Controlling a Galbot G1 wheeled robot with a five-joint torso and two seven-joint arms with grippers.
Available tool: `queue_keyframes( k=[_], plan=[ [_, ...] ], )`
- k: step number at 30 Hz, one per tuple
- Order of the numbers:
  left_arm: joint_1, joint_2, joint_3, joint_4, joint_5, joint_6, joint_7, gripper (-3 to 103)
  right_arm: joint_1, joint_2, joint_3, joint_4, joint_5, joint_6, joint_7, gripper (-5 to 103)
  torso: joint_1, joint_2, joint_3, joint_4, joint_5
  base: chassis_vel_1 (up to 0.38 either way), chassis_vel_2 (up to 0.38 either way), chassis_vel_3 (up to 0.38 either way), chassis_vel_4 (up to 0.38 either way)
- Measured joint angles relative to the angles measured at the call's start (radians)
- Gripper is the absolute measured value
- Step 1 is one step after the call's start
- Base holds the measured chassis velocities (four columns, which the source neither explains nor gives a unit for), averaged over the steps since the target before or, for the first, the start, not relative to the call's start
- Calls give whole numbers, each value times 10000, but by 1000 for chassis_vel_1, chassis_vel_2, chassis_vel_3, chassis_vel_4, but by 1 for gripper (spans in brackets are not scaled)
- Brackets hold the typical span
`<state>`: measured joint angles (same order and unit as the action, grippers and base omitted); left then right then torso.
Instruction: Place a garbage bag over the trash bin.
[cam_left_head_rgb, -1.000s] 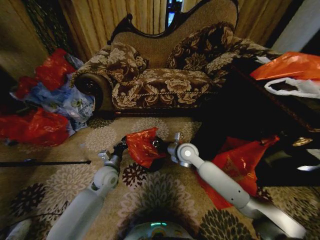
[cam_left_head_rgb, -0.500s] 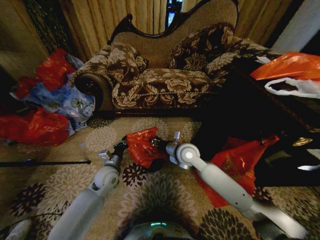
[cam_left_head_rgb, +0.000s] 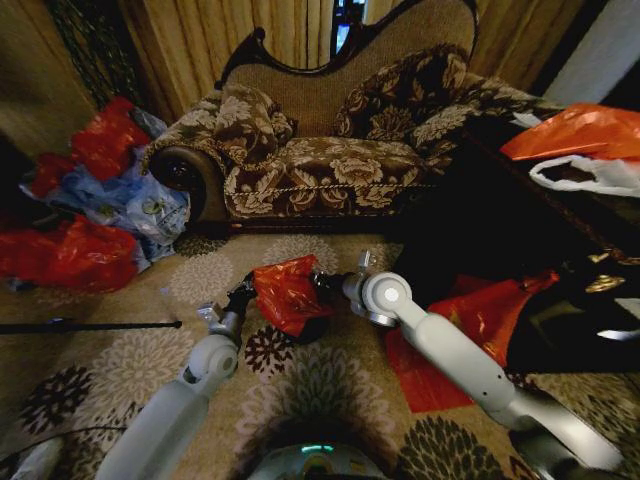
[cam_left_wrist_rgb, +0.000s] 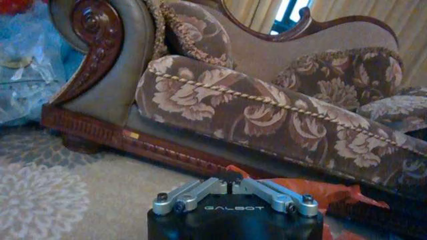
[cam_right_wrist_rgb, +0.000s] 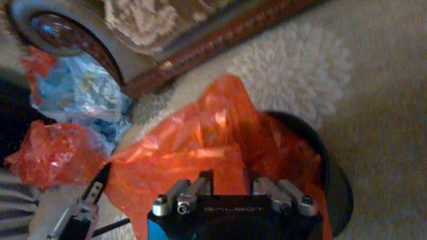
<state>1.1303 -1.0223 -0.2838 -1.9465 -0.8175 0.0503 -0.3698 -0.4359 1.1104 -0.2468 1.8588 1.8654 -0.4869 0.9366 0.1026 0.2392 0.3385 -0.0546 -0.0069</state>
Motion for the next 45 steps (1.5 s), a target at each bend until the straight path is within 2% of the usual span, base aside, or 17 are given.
queue_keyframes(
  k=[4,6,7,8,10,12,14,16,19,22,31,33,34,36,41,42,45],
  plan=[
    [-2,-18,10,0,47,-13,27,0,147,305,141,-330,528,109,306,41,-1,0,0,3,-3,0,0,0,0],
    [40,-29,12,-26,84,-18,52,0,373,530,294,-748,896,158,395,52,0,0,0,3,-3,0,0,0,0],
    [70,-31,10,-51,93,-19,63,0,471,564,323,-892,960,158,392,52,0,0,0,3,-2,0,0,0,0],
    [103,-32,6,-83,104,-20,76,0,559,574,333,-1016,992,151,368,63,0,0,0,2,-3,0,0,0,0],
    [124,-33,3,-103,113,-20,82,0,597,574,330,-1087,1002,131,342,63,0,0,0,1,-3,0,0,0,0],
    [157,-38,-4,-136,123,-20,91,0,627,575,274,-1208,988,93,285,69,0,0,0,2,-3,0,0,0,0],
    [167,-40,-13,-173,124,-21,94,0,555,594,126,-1341,847,48,220,85,0,0,-1,2,-3,0,0,0,0],
    [162,-39,-15,-178,124,-21,94,0,489,598,83,-1344,783,44,210,85,0,0,-1,2,-3,0,0,0,0],
    [134,-1,-25,-214,115,-22,95,0,173,559,-21,-1238,625,46,197,98,0,0,-1,1,-1,0,0,0,0],
    [116,12,-30,-219,111,-23,93,0,12,534,-50,-1100,607,69,197,100,0,0,-1,1,-1,0,0,0,0],
    [97,-5,-20,-227,108,-22,82,0,-42,695,-76,-1081,490,189,52,102,0,0,-1,1,-2,0,0,0,0],
    [84,-15,-18,-228,108,-22,76,0,-35,743,-105,-1076,463,287,-29,98,0,0,-1,2,-2,0,0,0,0],
    [72,-27,-16,-227,108,-22,67,0,-35,758,-145,-1051,439,338,-52,88,0,0,-1,1,-2,0,0,0,0],
    [62,-32,-16,-227,108,-23,63,0,-36,760,-172,-1023,409,371,-77,88,0,0,-1,1,-2,0,0,0,0],
    [24,-51,-13,-218,112,-22,53,0,-40,757,-267,-909,303,457,-174,65,0,0,-1,1,-2,0,0,0,0],
    [24,-51,-13,-218,112,-22,53,0,-40,757,-267,-909,303,457,-174,65,0,0,-1,1,-2,0,0,0,0],
    [21,-86,-10,-193,155,-33,46,0,12,752,-321,-850,176,575,-232,49,0,0,-1,1,-2,0,0,0,0]
  ],
)
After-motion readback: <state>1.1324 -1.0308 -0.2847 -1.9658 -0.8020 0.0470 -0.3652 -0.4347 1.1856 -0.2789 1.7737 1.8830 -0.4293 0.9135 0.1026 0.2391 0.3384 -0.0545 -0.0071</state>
